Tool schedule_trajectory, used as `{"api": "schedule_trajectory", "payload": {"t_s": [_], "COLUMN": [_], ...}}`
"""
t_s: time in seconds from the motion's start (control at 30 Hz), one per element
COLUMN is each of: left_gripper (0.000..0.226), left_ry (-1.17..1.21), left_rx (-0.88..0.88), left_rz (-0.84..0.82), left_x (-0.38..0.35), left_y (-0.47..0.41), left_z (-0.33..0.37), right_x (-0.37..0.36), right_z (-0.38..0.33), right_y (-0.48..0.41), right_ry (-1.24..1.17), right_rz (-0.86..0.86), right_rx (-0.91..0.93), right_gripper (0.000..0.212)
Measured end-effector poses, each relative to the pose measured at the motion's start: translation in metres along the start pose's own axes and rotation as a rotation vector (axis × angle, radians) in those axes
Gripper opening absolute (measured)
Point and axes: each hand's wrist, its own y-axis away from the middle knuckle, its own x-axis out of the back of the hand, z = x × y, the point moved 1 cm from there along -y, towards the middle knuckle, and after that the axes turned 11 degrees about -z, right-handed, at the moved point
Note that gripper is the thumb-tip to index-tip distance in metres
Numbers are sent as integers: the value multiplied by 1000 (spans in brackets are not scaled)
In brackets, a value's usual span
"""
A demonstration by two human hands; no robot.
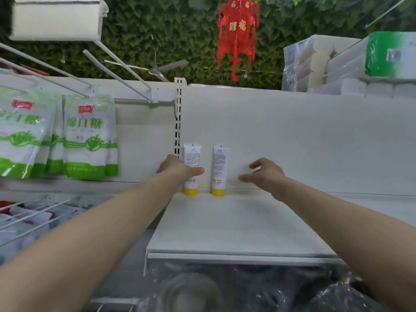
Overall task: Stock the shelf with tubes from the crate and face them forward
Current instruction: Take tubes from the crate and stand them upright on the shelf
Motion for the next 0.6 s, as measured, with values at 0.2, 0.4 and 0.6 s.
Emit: {"api": "schedule_trajectory", "payload": {"t_s": [0.2, 0.4, 0.6], "left_gripper": [75, 71, 69], "left_ry": [25, 62, 84], "left_rx": [-115, -256, -385], "left_rz": [79, -92, -299], "left_x": [-20, -119, -243], "left_y": [79, 181, 290], "left_z": [68, 147, 217], "right_x": [77, 185, 305], "right_z": [4, 48, 123], "right_y": [75, 175, 293], "right_ry": [111, 320, 774], "right_rz": [76, 146, 195], "right_rx": [58, 71, -55], "right_gripper": [58, 57, 63]}}
